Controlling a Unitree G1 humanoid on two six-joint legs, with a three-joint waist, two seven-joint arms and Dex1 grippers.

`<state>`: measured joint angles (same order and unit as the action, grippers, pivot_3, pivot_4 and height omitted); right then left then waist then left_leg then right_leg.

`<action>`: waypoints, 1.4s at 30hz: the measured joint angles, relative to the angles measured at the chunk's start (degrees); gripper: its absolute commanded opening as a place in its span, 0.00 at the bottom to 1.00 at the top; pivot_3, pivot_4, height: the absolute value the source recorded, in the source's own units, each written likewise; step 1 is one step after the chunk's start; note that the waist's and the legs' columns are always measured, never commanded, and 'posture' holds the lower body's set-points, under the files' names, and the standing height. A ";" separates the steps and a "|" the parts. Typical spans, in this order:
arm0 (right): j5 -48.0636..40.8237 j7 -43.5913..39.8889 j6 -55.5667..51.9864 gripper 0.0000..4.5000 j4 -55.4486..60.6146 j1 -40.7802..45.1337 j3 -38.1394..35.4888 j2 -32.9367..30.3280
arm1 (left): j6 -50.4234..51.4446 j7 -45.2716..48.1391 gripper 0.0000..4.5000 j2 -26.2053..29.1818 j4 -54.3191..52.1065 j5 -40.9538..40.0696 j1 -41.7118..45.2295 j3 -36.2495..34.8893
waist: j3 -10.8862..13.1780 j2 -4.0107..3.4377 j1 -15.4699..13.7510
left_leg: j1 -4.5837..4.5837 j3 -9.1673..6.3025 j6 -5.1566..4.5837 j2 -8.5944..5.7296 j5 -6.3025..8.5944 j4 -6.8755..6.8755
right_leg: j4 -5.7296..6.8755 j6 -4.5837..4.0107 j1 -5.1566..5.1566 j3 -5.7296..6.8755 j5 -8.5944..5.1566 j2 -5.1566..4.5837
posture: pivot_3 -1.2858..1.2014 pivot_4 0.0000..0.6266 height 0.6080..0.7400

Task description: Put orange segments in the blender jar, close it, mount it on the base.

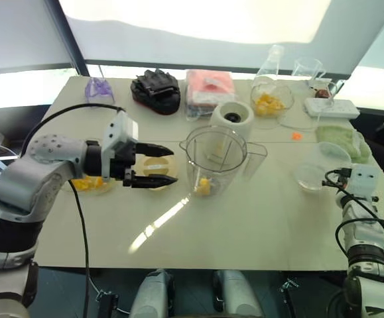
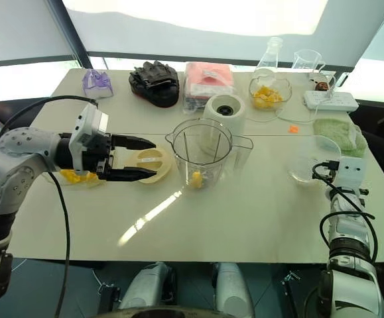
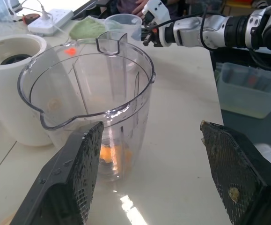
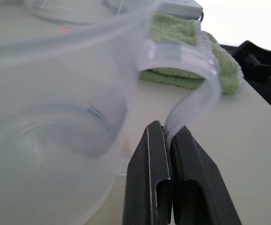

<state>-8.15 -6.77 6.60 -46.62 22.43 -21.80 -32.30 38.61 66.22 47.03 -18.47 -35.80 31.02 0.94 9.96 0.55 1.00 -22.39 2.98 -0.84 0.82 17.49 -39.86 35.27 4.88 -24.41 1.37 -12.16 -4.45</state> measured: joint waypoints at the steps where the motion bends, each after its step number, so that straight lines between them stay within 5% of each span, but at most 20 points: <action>1: -0.06 -0.02 0.00 0.02 -0.01 -0.02 0.00 0.00 | -0.28 0.07 0.76 0.16 0.09 0.27 -0.29 0.02 | 0.00 0.00 0.00 | 0.00 0.00 0.00 0.00 0.00 0.01 | 0.00 0.00 0.00 0.00 0.00 0.00 | 0.52 0.24 1.00; 15: -0.86 -0.96 -5.33 0.02 18.09 2.63 0.07 -5.93 | -3.62 1.48 0.76 2.25 8.76 2.26 1.10 -1.33 | 0.38 -0.55 0.16 | 0.00 0.08 0.00 0.00 0.00 0.17 | 0.01 0.02 -0.14 -0.05 0.00 0.03 | 0.52 0.24 1.00; 20: -0.34 -9.66 -10.69 0.02 27.74 9.18 5.25 -12.13 | -6.19 2.81 0.76 2.44 12.63 4.20 1.49 -1.32 | 0.42 -0.58 0.16 | -0.01 0.12 0.00 0.00 0.00 0.40 | -0.01 0.04 -0.28 -0.05 0.00 0.06 | 0.52 0.24 1.00; 26: -0.31 -15.98 -17.44 0.02 38.59 14.58 11.89 -11.98 | -7.08 3.41 0.76 2.22 13.17 5.24 1.68 -1.28 | 0.44 -0.52 -0.37 | -0.11 0.08 0.01 0.01 0.00 0.64 | -0.03 0.24 -0.43 0.02 0.10 0.05 | 0.52 0.24 1.00; 42: 9.21 -26.03 -9.76 0.02 47.93 14.92 21.21 -14.07 | -6.42 1.19 0.76 1.02 11.11 5.10 0.41 -1.63 | 0.47 -0.47 -0.28 | -0.22 0.11 0.04 -0.10 -0.02 0.64 | -0.11 0.31 -0.48 0.12 0.09 -0.09 | 0.52 0.24 1.00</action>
<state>1.06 -32.80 -3.16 1.30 37.35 -0.60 -46.36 32.18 67.41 48.05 -7.35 -30.70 31.43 -0.69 10.43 0.07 0.72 -22.61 3.09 -0.80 0.73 17.47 -39.21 35.17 5.19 -24.88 1.49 -12.07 -4.54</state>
